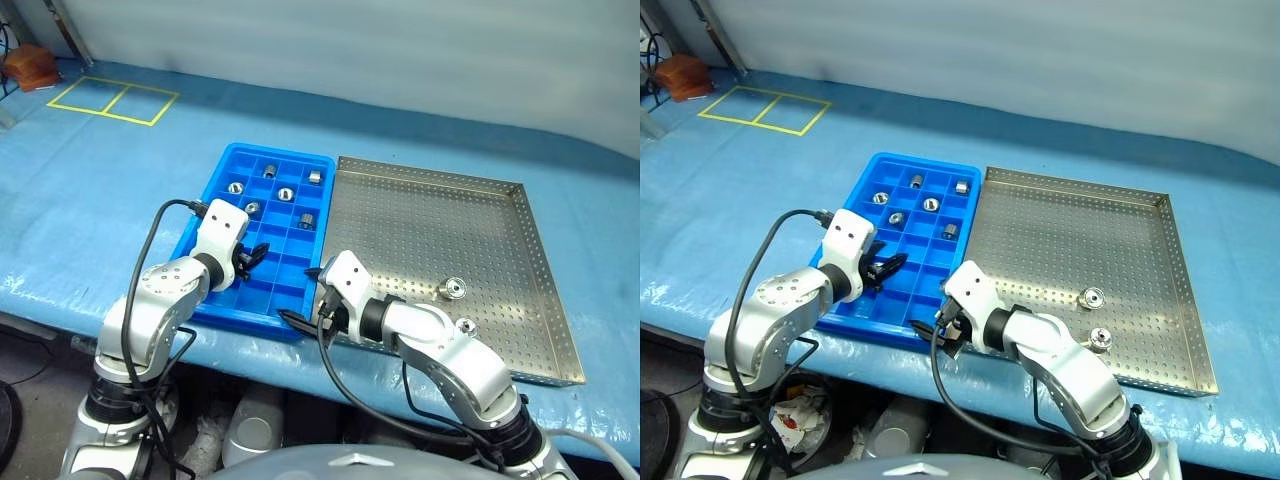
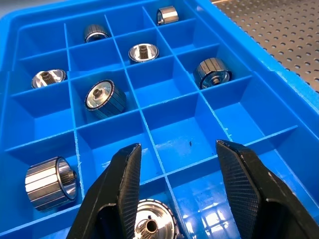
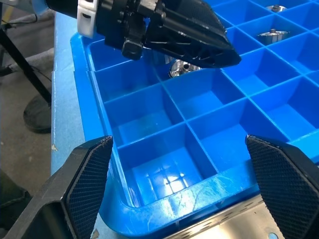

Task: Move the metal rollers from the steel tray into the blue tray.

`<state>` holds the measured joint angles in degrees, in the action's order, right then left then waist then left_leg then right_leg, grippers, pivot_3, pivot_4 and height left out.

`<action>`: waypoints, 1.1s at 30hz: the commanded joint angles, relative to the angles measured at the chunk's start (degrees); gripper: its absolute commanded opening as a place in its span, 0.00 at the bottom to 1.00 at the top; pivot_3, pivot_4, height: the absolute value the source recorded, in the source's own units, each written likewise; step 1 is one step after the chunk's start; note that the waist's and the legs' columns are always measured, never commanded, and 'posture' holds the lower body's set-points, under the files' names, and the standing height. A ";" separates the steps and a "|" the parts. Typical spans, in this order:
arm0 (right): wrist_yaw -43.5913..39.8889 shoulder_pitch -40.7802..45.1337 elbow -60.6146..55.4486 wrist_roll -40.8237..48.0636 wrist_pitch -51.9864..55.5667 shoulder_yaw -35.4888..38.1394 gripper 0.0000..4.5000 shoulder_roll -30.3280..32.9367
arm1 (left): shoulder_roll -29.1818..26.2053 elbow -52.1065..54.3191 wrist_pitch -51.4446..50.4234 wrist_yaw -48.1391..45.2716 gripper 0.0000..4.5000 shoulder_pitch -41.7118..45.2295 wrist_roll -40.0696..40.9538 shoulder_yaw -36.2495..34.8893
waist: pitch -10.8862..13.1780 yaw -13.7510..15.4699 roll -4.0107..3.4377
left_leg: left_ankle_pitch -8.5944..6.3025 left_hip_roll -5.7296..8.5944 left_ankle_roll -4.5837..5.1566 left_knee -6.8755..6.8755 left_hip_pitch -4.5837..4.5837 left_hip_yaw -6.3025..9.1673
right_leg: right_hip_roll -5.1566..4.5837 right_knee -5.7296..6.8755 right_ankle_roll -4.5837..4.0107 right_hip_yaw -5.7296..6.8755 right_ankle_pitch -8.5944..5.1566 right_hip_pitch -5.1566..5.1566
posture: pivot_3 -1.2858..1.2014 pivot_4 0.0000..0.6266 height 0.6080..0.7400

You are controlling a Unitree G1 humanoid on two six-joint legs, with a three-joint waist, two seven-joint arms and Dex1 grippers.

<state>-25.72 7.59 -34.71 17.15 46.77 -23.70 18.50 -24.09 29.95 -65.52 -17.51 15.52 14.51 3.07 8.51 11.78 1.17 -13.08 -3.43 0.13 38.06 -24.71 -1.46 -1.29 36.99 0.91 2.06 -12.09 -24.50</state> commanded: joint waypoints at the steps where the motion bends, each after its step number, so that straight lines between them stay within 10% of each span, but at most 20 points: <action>1: 0.53 -0.25 -2.44 0.40 -0.55 0.61 1.00 -0.32 | -0.37 0.57 -1.70 0.47 0.57 1.42 -0.03 0.18 | 0.00 -0.61 0.00 | 0.00 0.00 0.00 0.00 0.00 0.00 | 0.00 0.00 0.00 0.00 0.00 0.00 | 0.64 0.24 1.00; 33: -1.56 1.15 -0.11 0.71 -1.25 0.81 1.00 -0.22 | 3.03 12.21 -13.54 5.51 0.57 -6.73 0.55 -9.97 | 0.01 -2.91 0.00 | 0.06 -0.02 -0.05 -0.10 0.09 0.15 | 0.06 0.07 0.00 -0.03 0.00 0.04 | 0.67 0.24 1.00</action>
<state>-26.96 8.11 -33.94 17.24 46.53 -23.57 18.36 -21.28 40.42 -77.74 -13.09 9.64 15.44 -5.11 8.51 8.87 1.17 -13.02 -3.45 0.08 37.96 -24.61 -1.32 -1.23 37.06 0.91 2.03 -12.09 -24.46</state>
